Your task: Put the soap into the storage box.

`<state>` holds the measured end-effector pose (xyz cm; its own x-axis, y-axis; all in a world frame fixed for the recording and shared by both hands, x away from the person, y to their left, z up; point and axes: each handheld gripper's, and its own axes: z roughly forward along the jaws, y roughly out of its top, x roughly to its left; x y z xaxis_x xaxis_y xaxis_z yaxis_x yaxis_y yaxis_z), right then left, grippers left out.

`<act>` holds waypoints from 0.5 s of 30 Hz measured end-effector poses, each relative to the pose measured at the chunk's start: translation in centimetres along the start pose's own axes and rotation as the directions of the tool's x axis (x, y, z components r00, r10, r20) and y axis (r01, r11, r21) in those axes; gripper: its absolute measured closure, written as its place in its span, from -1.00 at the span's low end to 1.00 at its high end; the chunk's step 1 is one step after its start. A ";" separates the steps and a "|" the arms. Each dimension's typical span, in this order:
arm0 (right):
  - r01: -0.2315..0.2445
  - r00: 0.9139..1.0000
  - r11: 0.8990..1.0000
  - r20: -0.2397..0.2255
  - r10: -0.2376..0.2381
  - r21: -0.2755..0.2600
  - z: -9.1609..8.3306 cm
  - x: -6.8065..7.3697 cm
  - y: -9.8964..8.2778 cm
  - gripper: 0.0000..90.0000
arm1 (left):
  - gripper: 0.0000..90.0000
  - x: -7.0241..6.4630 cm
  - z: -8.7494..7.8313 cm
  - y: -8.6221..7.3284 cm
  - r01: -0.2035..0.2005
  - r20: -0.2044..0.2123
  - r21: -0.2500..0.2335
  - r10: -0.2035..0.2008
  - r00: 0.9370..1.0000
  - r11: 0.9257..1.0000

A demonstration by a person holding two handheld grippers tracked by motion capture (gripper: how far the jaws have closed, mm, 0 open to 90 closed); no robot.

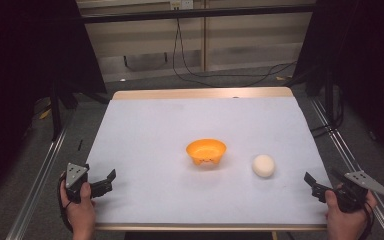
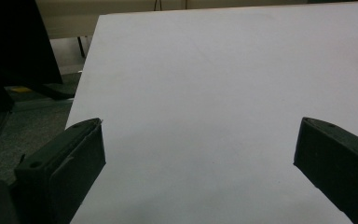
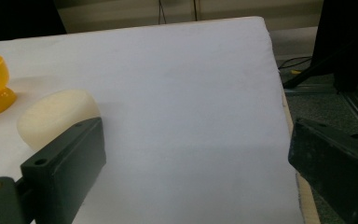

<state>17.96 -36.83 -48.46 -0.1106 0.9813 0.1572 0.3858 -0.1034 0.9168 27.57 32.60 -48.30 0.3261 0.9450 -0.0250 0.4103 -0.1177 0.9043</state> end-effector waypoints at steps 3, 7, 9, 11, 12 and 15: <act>0.013 1.000 1.000 0.010 -0.013 0.010 0.1 0.1 0.0 -0.93 | -0.96 0.0 0.0 0.0 0.000 -0.001 -0.001 0.000 1.000 1.000; 0.002 1.000 0.999 0.021 -0.003 0.037 0.3 0.1 0.2 -0.94 | -0.96 0.0 0.0 0.0 -0.001 -0.002 -0.001 0.001 1.000 1.000; 0.030 0.999 0.998 0.025 -0.032 0.059 0.5 0.4 0.3 -0.95 | -0.96 0.0 0.0 0.0 -0.002 0.002 0.001 0.002 1.000 1.000; 0.063 0.997 0.994 0.048 -0.067 0.084 0.8 0.8 0.4 -0.96 | -0.96 0.0 0.0 0.0 -0.001 0.002 0.001 0.001 1.000 1.000; 0.075 0.995 0.993 0.053 -0.080 0.093 0.8 1.0 0.4 -0.96 | -0.96 0.0 0.0 0.0 -0.001 0.000 0.000 0.001 1.000 1.000; 0.076 0.996 0.990 0.042 -0.082 0.122 1.1 1.1 0.7 -0.90 | -0.95 -0.2 -0.1 0.0 -0.003 -0.002 -0.011 0.003 1.000 1.000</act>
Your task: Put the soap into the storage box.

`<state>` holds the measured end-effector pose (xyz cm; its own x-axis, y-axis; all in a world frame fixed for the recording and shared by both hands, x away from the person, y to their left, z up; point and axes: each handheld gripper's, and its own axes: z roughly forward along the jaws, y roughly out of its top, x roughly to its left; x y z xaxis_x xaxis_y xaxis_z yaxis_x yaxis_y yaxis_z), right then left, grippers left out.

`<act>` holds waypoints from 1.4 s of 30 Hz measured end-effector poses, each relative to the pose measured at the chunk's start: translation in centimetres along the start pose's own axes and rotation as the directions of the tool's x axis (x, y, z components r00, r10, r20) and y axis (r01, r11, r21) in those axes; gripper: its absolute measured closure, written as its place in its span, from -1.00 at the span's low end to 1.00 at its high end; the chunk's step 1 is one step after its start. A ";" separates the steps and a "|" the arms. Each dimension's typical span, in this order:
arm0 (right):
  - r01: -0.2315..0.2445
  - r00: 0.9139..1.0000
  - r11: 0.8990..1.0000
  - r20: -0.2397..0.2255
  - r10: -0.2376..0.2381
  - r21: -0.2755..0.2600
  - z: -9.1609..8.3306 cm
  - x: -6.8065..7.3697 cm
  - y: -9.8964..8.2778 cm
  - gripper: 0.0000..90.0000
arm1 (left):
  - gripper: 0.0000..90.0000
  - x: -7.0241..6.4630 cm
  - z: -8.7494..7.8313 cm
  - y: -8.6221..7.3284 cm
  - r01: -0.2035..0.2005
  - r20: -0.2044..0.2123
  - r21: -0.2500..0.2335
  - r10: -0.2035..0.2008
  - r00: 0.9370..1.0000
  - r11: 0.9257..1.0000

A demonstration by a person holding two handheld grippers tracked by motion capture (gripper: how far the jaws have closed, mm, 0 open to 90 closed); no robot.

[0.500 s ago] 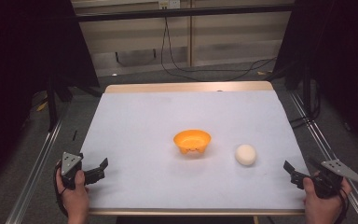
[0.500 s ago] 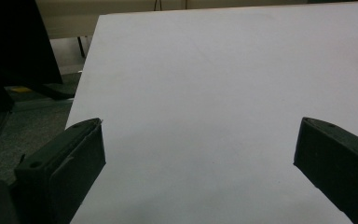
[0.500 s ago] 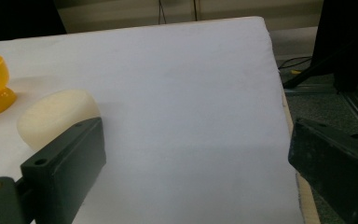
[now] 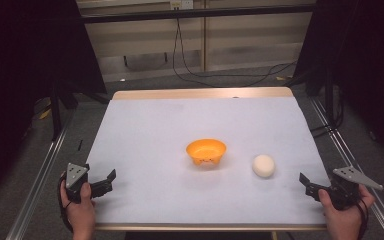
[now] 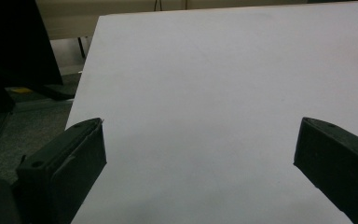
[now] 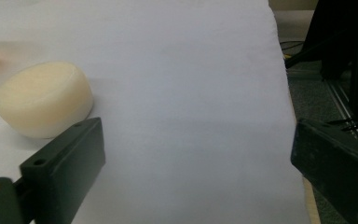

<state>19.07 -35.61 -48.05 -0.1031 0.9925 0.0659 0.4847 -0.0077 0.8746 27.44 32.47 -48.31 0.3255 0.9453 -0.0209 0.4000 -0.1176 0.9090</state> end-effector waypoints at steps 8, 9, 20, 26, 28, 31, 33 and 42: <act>0.028 0.999 0.997 -0.026 -0.026 0.076 0.5 0.8 1.4 -0.67 | -0.95 0.0 0.0 0.0 -0.013 0.001 0.007 0.013 1.000 1.000; 0.028 0.999 0.997 -0.026 -0.026 0.076 0.5 0.8 1.4 -0.67 | -0.95 0.0 0.0 0.0 -0.013 0.001 0.007 0.013 1.000 1.000; 0.137 0.989 0.976 -0.071 -0.126 0.169 2.2 2.5 3.4 -0.60 | -0.95 -0.1 0.0 0.0 -0.012 0.003 0.002 0.012 1.000 1.000; 0.141 0.985 0.958 -0.136 -0.109 0.251 2.5 2.9 4.4 -0.59 | -0.95 0.0 0.1 0.0 -0.009 0.003 0.013 0.009 1.000 1.000; 0.144 0.982 0.955 -0.156 -0.106 0.259 2.6 3.0 4.5 -0.59 | -0.95 0.0 0.0 0.0 -0.015 0.004 0.009 0.015 1.000 1.000; 0.169 0.977 0.947 -0.174 -0.124 0.274 2.9 3.6 4.5 -0.76 | -0.95 0.0 0.0 0.0 -0.013 0.004 0.009 0.013 1.000 1.000; 0.173 0.972 0.944 -0.203 -0.118 0.282 3.1 3.9 4.5 -0.82 | -0.95 0.0 0.0 0.0 -0.011 0.007 0.010 0.011 1.000 1.000; 0.180 0.967 0.934 -0.230 -0.111 0.307 3.9 4.6 5.1 -0.88 | -0.95 0.0 0.0 0.0 -0.008 0.007 0.010 0.008 1.000 1.000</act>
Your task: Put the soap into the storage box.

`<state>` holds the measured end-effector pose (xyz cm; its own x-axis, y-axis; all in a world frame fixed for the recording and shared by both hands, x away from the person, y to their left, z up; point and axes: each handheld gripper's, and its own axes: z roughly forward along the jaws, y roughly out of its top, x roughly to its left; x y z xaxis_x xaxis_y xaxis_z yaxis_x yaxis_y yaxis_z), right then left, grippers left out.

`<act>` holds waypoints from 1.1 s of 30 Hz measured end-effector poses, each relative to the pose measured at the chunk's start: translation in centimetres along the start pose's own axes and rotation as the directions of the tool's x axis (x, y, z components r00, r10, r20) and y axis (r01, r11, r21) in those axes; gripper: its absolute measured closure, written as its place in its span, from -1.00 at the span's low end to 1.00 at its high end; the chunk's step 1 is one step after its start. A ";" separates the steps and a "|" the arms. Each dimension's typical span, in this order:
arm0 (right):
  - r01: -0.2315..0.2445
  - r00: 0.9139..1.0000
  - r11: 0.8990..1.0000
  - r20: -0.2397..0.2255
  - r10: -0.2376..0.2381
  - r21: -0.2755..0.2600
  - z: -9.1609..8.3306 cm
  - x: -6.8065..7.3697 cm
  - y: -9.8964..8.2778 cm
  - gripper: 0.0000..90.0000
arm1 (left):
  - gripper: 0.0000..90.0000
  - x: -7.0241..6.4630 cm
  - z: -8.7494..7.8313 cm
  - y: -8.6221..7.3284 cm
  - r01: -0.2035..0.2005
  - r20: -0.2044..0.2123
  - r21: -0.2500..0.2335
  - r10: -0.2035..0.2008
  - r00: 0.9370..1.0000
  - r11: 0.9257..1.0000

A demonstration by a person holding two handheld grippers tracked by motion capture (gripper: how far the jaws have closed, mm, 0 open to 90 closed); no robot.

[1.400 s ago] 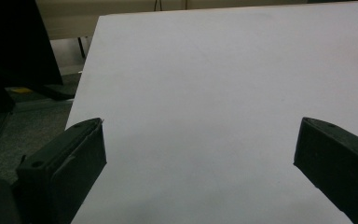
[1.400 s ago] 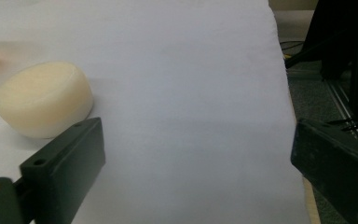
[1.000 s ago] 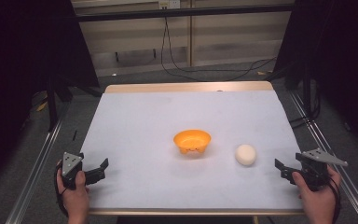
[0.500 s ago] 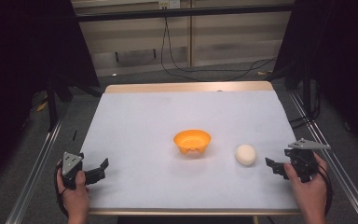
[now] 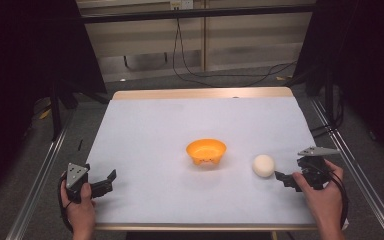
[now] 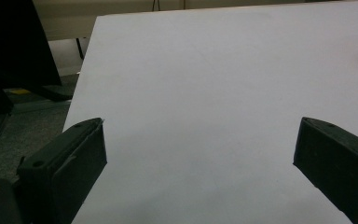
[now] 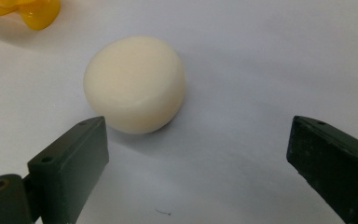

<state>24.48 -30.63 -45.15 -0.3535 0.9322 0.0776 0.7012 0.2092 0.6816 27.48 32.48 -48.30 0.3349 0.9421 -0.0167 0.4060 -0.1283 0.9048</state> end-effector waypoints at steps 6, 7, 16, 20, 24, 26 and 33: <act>-0.032 0.999 0.999 -0.021 0.032 -0.002 0.2 0.0 0.2 -0.89 | -0.95 0.0 0.0 0.0 0.002 0.000 0.004 -0.002 1.000 1.000; -0.034 0.999 0.999 -0.022 0.034 -0.002 0.2 0.0 0.2 -0.89 | -0.95 0.0 0.1 0.0 0.004 -0.002 0.006 -0.004 1.000 1.000; -0.018 0.999 1.000 -0.040 0.019 0.012 0.9 0.6 0.8 -0.91 | -0.95 0.0 0.0 0.0 0.001 -0.005 0.000 -0.001 1.000 1.000; -0.012 0.999 1.000 -0.052 0.013 0.014 0.8 1.0 1.3 -0.92 | -0.95 0.0 -0.1 0.0 0.004 -0.009 -0.003 -0.004 1.000 1.000; -0.005 0.998 1.000 -0.056 0.006 0.027 1.0 1.3 1.7 -0.92 | -0.95 0.0 -0.1 0.0 0.010 -0.009 -0.004 -0.010 1.000 1.000; -0.007 0.999 1.000 -0.052 0.008 0.029 1.1 1.4 1.9 -0.92 | -0.95 0.0 0.0 0.0 0.009 -0.009 -0.003 -0.009 1.000 1.000; 0.013 0.998 0.999 -0.056 -0.011 0.043 1.7 2.0 2.7 -0.92 | -0.95 0.0 -0.1 0.0 0.007 -0.011 -0.002 -0.007 1.000 1.000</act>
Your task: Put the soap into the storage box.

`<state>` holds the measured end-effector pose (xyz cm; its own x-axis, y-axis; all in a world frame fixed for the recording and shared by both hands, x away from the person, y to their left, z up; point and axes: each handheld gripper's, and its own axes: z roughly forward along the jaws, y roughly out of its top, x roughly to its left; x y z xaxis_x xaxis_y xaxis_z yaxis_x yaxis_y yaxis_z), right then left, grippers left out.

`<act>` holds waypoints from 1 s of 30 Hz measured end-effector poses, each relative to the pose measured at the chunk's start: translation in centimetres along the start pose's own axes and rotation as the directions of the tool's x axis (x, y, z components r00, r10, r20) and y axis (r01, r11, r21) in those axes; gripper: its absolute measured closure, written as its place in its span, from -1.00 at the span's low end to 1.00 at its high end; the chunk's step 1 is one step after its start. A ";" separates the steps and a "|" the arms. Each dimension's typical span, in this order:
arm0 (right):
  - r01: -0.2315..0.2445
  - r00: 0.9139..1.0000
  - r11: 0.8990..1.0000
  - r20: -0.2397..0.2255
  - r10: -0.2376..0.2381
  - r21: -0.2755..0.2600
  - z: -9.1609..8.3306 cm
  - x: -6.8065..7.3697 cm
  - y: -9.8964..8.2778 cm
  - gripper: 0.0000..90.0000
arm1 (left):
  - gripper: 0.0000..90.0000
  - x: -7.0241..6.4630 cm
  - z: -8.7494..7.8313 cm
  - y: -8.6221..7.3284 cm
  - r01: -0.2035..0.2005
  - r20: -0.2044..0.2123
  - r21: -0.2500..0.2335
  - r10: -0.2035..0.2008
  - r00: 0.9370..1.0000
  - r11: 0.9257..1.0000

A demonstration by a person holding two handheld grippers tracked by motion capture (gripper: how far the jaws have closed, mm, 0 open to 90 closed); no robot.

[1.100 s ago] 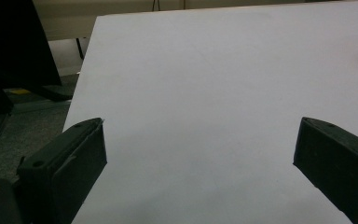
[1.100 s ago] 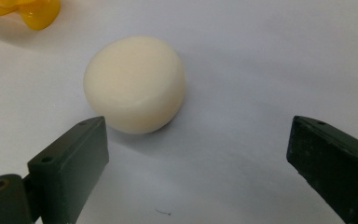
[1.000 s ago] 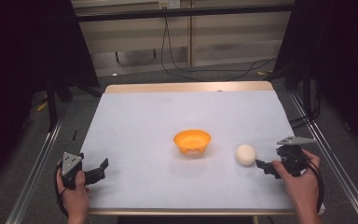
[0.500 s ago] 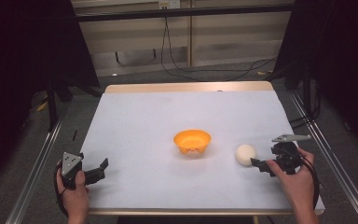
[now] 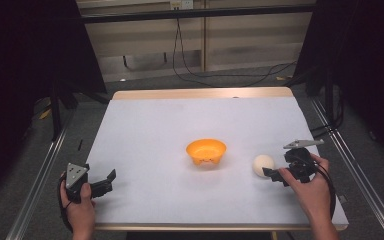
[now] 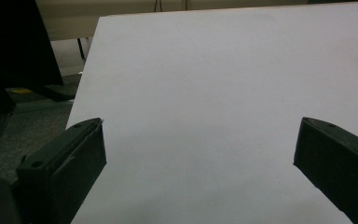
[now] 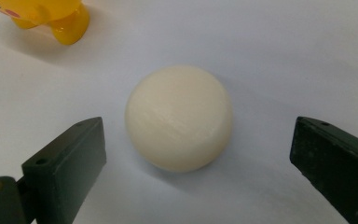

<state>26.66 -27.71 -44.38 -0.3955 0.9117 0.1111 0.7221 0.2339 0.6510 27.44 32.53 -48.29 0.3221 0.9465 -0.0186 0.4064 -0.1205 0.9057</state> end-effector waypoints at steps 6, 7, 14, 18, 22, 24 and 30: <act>-0.009 1.000 1.000 -0.009 0.009 0.011 0.6 0.5 0.7 -0.92 | -0.95 0.0 0.0 0.0 0.000 0.001 -0.001 0.000 1.000 1.000; -0.009 1.000 1.000 -0.013 0.009 0.013 0.7 0.6 0.8 -0.92 | -0.95 0.0 0.0 0.0 0.002 0.001 -0.001 -0.002 1.000 1.000; -0.033 0.999 0.998 -0.017 0.034 0.044 2.0 0.9 1.2 -0.94 | -0.95 0.0 0.0 0.0 -0.002 -0.001 -0.001 0.002 1.000 1.000; -0.044 0.999 0.996 -0.001 0.044 0.072 2.7 1.2 1.4 -0.93 | -0.95 0.1 0.0 0.0 0.004 0.003 -0.005 -0.004 1.000 1.000; -0.054 0.999 0.997 0.010 0.054 0.063 3.0 1.3 1.4 -0.83 | -0.95 0.1 0.0 0.0 0.003 0.008 -0.005 -0.003 1.000 1.000; -0.060 0.998 0.996 0.013 0.060 0.066 3.2 1.2 1.3 -0.83 | -0.95 0.1 0.0 0.0 0.002 0.010 -0.004 -0.002 1.000 1.000; -0.085 0.995 0.992 0.053 0.080 0.098 3.9 1.3 1.3 -0.73 | -0.95 0.1 0.0 0.0 0.004 0.013 -0.004 -0.004 1.000 1.000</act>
<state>29.31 -24.94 -46.38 -0.3057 0.9442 0.1229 0.8051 0.1874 0.5628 27.44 32.62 -48.28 0.3315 0.9431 -0.0271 0.4043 -0.1160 0.9072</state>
